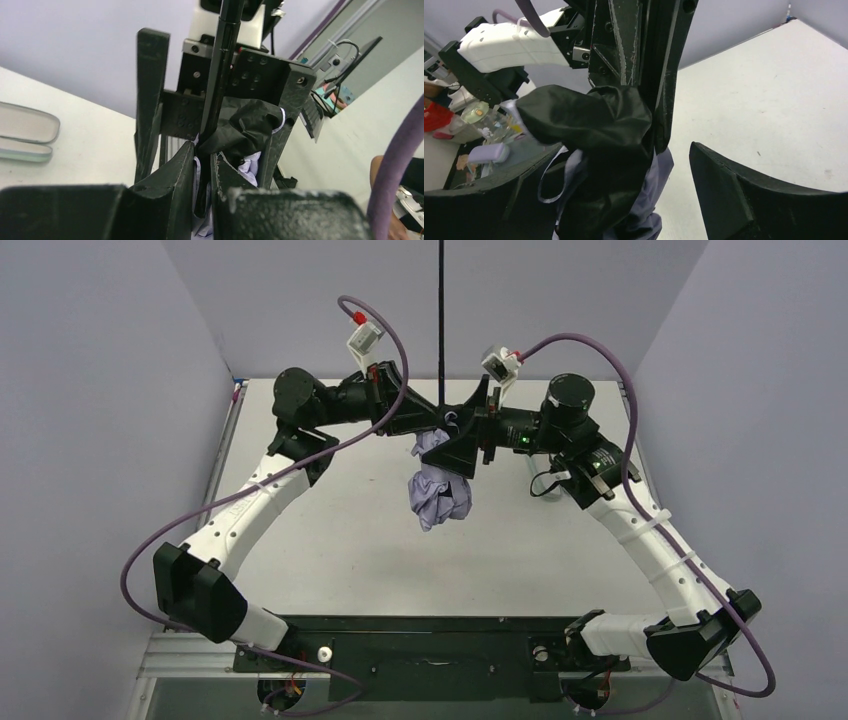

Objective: Open the umbrella

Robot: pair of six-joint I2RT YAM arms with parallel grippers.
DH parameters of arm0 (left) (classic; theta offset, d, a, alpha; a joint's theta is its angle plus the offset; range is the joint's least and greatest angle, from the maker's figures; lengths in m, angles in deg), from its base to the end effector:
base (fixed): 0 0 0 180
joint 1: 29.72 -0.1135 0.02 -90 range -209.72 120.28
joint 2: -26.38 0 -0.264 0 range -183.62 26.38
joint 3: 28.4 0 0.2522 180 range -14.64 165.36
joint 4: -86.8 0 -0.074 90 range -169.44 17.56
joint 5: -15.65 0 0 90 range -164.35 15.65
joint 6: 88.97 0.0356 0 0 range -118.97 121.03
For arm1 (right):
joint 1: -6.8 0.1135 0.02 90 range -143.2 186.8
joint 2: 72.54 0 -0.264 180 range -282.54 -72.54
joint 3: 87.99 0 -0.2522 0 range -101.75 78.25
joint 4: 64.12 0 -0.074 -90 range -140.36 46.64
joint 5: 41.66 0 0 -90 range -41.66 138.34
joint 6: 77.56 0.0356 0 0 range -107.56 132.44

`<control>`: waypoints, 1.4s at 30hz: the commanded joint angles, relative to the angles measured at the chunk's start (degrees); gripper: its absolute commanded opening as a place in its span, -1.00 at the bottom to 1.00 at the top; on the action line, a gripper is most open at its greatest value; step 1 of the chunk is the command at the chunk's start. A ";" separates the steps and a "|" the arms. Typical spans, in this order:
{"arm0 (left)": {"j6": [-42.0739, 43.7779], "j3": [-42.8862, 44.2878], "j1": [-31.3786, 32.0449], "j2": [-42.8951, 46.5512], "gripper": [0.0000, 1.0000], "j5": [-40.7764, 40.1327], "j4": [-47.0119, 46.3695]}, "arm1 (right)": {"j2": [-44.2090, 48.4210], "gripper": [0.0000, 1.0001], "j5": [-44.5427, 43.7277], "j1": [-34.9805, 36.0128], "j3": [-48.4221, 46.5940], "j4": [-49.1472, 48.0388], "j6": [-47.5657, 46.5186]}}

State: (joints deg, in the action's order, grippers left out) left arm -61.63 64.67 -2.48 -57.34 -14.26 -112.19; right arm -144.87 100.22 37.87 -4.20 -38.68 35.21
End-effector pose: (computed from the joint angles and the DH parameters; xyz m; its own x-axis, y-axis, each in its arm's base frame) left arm 0.2710 -0.1742 0.4604 -0.6114 -0.1834 -0.7697 0.7913 -0.1498 -0.5929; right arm 0.2137 0.1615 0.4645 -0.4055 0.0346 -0.9134 -0.9058 0.1187 0.4066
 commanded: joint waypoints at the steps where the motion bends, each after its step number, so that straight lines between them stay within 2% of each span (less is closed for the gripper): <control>1: -1.78 5.68 2.33 0.29 -1.00 1.22 -5.94 | -0.63 0.62 3.23 0.95 0.48 -3.72 -0.75; 3: -1.70 6.18 2.89 0.04 -1.00 1.40 -5.94 | -0.87 0.45 3.34 1.56 1.25 -6.78 1.28; 5: -1.53 6.51 2.93 -0.21 -1.00 1.24 -5.85 | -0.91 0.16 2.99 2.02 1.93 -9.70 3.52; 6: -1.30 6.83 2.84 -0.21 -1.00 1.16 -5.79 | -0.85 -0.09 2.16 2.23 2.07 -10.25 4.40; 7: -0.14 6.96 2.78 -0.23 -1.00 0.77 -4.97 | -0.74 -0.22 1.73 2.24 2.18 -10.71 4.66; 8: 0.76 7.39 2.48 -0.09 -0.86 -0.58 -3.95 | -0.63 -0.50 1.01 2.13 2.33 -10.80 4.99; 9: 2.64 7.63 2.03 0.06 -0.64 -1.38 -1.69 | -0.29 -0.63 0.58 2.05 2.59 -10.87 5.00; 10: 3.77 8.50 0.75 0.10 -0.19 -3.03 -0.38 | -0.14 -0.91 -0.71 1.80 2.75 -10.84 5.12; 11: 6.45 9.07 -1.13 0.37 0.19 -4.01 2.74 | 0.32 -0.98 -2.48 1.67 3.25 -10.70 5.56; 13: 10.65 10.75 -5.13 1.23 0.49 -8.79 8.73 | 1.00 -1.00 -5.53 1.07 3.94 -10.34 5.85; 16: 14.13 9.20 -10.74 3.18 0.75 -16.63 13.29 | 2.10 -1.00 -9.85 0.20 4.85 -9.50 5.68; 17: 15.76 8.45 -12.75 4.39 0.89 -17.53 13.79 | 2.32 -1.00 -12.19 0.08 5.07 -9.49 5.75; 18: 17.19 7.08 -13.36 5.12 0.91 -18.69 15.69 | 2.67 -1.00 -13.58 -0.15 5.32 -9.24 5.77; 20: 26.68 5.09 -14.06 7.51 1.00 -19.41 20.14 | 3.05 -1.00 -17.59 -0.36 5.40 -9.02 5.75; 26: 47.11 -2.09 -8.97 16.55 0.94 -24.12 35.22 | 2.75 -1.00 -30.22 -0.83 4.39 -9.77 9.53; 30: 58.46 -3.67 -0.06 17.96 0.94 -31.84 42.64 | 1.44 -1.00 -34.20 -0.50 3.15 -11.06 13.42; 34: 63.92 -2.33 9.05 15.34 0.94 -39.78 46.74 | 0.50 -1.00 -38.14 0.34 2.24 -10.15 17.12; 39: 65.33 -0.51 13.57 10.68 0.94 -46.56 49.55 | 0.10 -1.00 -41.24 2.80 1.12 -8.75 18.44; 42: 65.05 -1.23 14.96 8.75 0.94 -49.39 47.86 | 0.17 -1.00 -43.60 4.68 0.21 -7.31 17.78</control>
State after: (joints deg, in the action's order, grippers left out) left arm 0.75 61.63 11.09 -46.96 -56.40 -64.85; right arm -145.33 61.20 40.06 0.36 -42.64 51.36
